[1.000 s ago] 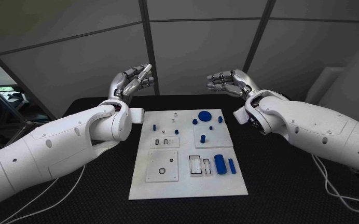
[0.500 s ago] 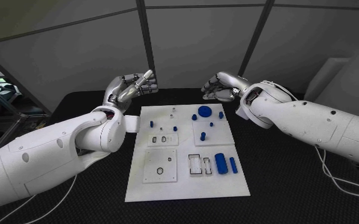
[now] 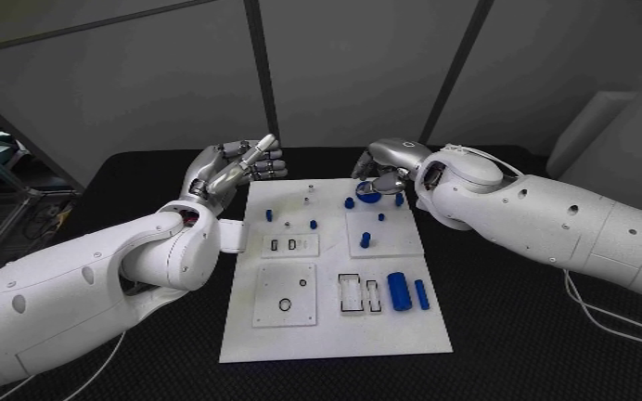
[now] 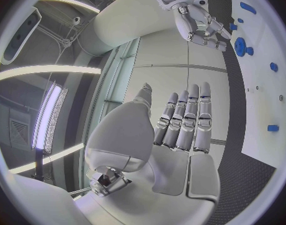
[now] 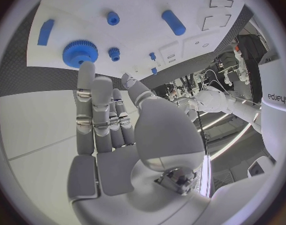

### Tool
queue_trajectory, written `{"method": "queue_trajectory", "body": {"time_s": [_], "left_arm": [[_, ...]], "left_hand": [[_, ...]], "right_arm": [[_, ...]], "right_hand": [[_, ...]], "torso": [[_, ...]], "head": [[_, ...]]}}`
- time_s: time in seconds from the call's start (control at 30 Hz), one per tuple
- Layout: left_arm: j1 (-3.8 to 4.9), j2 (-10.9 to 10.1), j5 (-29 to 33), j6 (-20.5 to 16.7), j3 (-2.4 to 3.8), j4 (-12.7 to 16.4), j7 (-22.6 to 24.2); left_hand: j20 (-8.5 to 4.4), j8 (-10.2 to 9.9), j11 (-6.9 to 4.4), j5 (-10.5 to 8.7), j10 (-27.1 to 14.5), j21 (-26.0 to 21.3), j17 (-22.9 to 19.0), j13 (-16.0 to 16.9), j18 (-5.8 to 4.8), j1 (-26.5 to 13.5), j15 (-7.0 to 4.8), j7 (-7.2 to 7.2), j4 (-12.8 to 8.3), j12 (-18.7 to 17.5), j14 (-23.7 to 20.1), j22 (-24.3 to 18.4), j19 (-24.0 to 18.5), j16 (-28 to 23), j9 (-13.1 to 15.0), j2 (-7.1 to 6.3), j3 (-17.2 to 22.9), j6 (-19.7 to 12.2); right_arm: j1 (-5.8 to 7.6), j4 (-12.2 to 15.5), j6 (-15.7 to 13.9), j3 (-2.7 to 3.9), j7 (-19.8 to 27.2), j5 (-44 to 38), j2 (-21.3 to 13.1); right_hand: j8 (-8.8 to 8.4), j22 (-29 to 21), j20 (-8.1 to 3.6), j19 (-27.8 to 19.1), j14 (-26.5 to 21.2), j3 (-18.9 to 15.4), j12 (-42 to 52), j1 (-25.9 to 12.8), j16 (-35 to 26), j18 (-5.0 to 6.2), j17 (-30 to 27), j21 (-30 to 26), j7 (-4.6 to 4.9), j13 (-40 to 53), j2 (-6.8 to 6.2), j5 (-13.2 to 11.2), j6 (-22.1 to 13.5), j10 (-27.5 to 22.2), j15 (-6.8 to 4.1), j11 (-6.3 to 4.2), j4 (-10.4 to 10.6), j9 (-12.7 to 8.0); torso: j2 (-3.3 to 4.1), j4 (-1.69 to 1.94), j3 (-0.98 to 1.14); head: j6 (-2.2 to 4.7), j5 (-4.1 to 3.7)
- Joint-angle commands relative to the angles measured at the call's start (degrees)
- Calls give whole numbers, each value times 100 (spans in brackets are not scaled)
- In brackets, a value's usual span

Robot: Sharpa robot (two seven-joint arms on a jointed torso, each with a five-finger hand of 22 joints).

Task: Assemble the parts on the task board

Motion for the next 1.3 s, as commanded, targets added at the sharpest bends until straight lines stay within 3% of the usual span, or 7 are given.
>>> {"method": "queue_trajectory", "body": {"time_s": [0.03, 0.33, 0.53, 0.83, 0.97, 1.17, 1.3], "left_arm": [[3, -19, -51, 161, 7, 65, 0], [0, -94, -51, 185, 10, 166, 2], [1, -137, -51, 175, 14, 196, -1], [2, -158, -51, 116, 18, 220, 27], [2, -172, -51, 108, 20, 238, 31], [3, -185, -51, 99, 22, 251, 29], [5, -200, -51, 92, 23, 260, 21]], "left_hand": [[5, -33, 7, -4, 46, 41, 8, -6, -179, 68, 4, 58, -36, -40, 46, 7, 53, -30, -7, 0, 4, 25], [2, -56, 13, -4, 36, 49, 7, -9, -185, 75, 9, 62, -46, -70, 27, 5, 75, -65, -10, 4, -1, 19], [5, -90, 28, -5, 13, 38, 4, -13, -192, 74, 23, 81, -52, -111, -5, -7, 68, -113, -14, 6, -13, 3], [14, -165, 62, -3, -48, 22, 9, -17, -196, 68, 42, 127, -61, -174, -11, -26, 58, -163, -21, -4, -38, -71], [15, -169, 63, -3, -51, 21, 9, -17, -196, 68, 43, 128, -62, -177, -11, -27, 58, -166, -21, -3, -38, -75], [17, -178, 69, -2, -61, 19, 10, -18, -196, 66, 45, 135, -61, -184, -12, -30, 57, -173, -21, -1, -41, -84], [22, -206, 83, 0, -95, 14, 14, -19, -196, 57, 52, 153, -60, -206, -7, -38, 58, -191, -21, -1, -52, -112]], "right_arm": [[17, 40, 407, 3, -258, -433, 26], [18, 19, 558, 1, -334, -525, 115], [19, -33, 613, 0, -383, -550, 170], [21, -103, 622, -1, -431, -606, 239], [21, -124, 635, -1, -433, -615, 268], [21, -151, 686, -2, -441, -618, 316], [21, -150, 734, -2, -452, -619, 321]], "right_hand": [[-15, 389, 5, 8, 260, 82, -28, 9, 570, 9, 570, 409, -37, 12, -122, 8, -48, -76, 14, -1, 34, 2], [-12, 1280, 44, -46, 220, 203, -19, 56, 1299, -63, 1321, 1238, -52, 27, -205, 1, -106, -176, 50, 18, 148, 5], [-15, 1588, 56, -53, 212, 250, -14, 72, 1493, -94, 1520, 1512, -64, 37, -230, 3, -130, -163, 55, 20, 192, 3], [-10, 2008, 66, -26, 229, 325, 3, 66, 1783, -140, 1842, 1873, -65, 57, -255, 24, -131, -87, 44, 3, 266, 6], [-6, 2151, 68, -15, 231, 373, 8, 73, 1865, -154, 1926, 1999, -64, 63, -250, 25, -125, -49, 37, -7, 294, 8], [5, 2349, 63, -6, 234, 503, 23, 104, 1989, -174, 2054, 2177, -63, 73, -195, 12, -90, 52, 16, -33, 345, 13], [28, 2623, 49, 32, 237, 725, 65, 163, 2112, -205, 2183, 2403, -46, 99, -117, -173, -20, 248, -37, -91, 398, 23]], "torso": [[103, 38, -27], [205, 46, -32], [257, 60, -39], [283, 69, -36], [305, 84, -40], [306, 75, -36], [312, 69, -34]], "head": [[-4, -25], [23, -34], [48, -60], [27, -48], [26, -66], [-14, -44], [-45, -41]]}}
